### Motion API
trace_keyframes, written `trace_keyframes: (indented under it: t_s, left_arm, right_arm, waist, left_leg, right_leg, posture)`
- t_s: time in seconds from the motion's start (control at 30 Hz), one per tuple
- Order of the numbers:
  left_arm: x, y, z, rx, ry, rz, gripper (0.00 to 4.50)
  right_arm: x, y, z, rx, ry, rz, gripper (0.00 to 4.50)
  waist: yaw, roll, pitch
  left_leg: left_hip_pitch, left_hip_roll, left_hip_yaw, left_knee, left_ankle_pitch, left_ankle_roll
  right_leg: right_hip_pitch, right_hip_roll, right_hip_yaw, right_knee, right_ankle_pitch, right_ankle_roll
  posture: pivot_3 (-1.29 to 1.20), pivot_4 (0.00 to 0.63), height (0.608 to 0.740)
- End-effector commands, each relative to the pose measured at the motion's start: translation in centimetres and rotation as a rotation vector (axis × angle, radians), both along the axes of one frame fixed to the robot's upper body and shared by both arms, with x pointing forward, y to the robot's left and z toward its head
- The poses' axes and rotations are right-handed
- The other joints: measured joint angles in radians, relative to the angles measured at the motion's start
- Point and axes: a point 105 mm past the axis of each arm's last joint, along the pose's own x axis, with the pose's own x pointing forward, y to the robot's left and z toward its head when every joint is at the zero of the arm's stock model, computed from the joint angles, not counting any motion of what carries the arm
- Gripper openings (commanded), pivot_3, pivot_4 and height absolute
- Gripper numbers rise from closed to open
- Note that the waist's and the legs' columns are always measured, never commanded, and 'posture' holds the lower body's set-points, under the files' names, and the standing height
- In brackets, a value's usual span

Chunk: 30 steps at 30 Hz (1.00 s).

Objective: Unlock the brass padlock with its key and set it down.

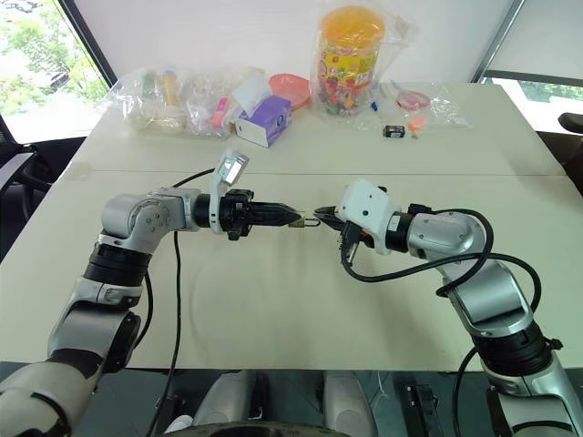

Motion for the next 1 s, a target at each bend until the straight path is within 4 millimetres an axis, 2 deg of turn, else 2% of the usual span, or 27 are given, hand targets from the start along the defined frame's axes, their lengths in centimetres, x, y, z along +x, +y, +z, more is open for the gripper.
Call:
trace_keyframes:
  t_s: [0.03,0.3,0.43,0.5,0.63,0.73,0.83,1.0]
  left_arm:
    - [0.3,0.1,2.0,-0.044,-0.067,0.009,0.00]
    - [0.7,0.1,1.6,-0.034,-0.069,0.028,0.00]
    - [0.9,0.0,1.4,-0.032,-0.069,0.034,0.00]
    - [1.1,-0.1,1.0,-0.022,-0.071,0.041,0.00]
    - [1.0,-0.4,-1.1,0.022,-0.098,0.044,0.00]
    - [1.0,-1.0,-2.6,0.042,-0.104,0.054,0.00]
    - [1.8,-2.3,-3.8,0.017,-0.067,0.114,0.00]
    - [3.8,-4.5,-5.7,0.013,0.018,0.254,0.00]
  right_arm:
    - [-0.5,0.4,0.5,-0.001,-0.029,0.036,0.04]
    - [-1.3,0.7,0.4,0.006,-0.009,0.064,0.04]
    - [-1.4,0.2,0.0,-0.016,-0.003,0.049,0.04]
    - [-1.5,-0.7,-0.5,-0.056,-0.003,0.021,0.04]
    - [-1.7,-4.0,-1.8,-0.147,0.001,-0.095,0.04]
    - [-2.2,-5.3,-1.7,-0.119,0.006,-0.165,0.04]
    - [-2.9,-5.7,-1.0,-0.091,-0.010,-0.215,0.04]
    - [-3.7,-5.1,-0.3,-0.052,-0.037,-0.256,0.04]
  waist:
    - [0.000,0.000,0.000]
    - [0.000,0.000,0.000]
    - [0.000,0.000,0.000]
    - [0.002,0.000,0.000]
    - [0.008,0.000,0.000]
    - [0.013,0.000,0.000]
    - [0.019,0.000,0.000]
    - [0.023,0.000,0.000]
  left_leg:
    - [0.000,0.000,0.000,0.000,0.000,0.000]
    - [0.000,0.000,0.000,0.000,0.000,0.000]
    - [0.000,0.000,0.000,0.000,0.000,0.000]
    - [0.000,0.000,0.000,0.000,0.000,0.000]
    - [-0.001,0.000,0.000,0.000,0.000,0.000]
    - [0.000,-0.001,0.000,0.000,0.000,0.001]
    - [0.000,0.000,0.000,0.000,0.000,0.000]
    - [0.000,0.000,0.000,0.000,0.000,0.001]
  right_leg:
    - [0.000,0.000,0.000,0.000,0.000,0.000]
    - [0.000,0.000,0.000,0.000,0.000,0.000]
    - [0.000,0.000,0.000,0.000,0.000,0.000]
    - [0.000,0.000,0.000,0.000,0.000,0.000]
    - [0.000,0.000,0.000,-0.001,0.000,0.000]
    - [0.001,0.000,0.000,-0.002,0.000,0.000]
    - [0.001,0.000,0.000,-0.001,0.000,0.000]
    - [0.001,0.000,0.000,-0.001,0.000,0.000]
  posture:
    - [0.00,0.150,0.740]
    - [0.00,0.150,0.740]
    - [0.00,0.150,0.740]
    - [0.00,0.150,0.740]
    - [0.00,0.150,0.740]
    - [0.00,0.150,0.740]
    - [0.00,0.150,0.740]
    - [0.00,0.150,0.740]
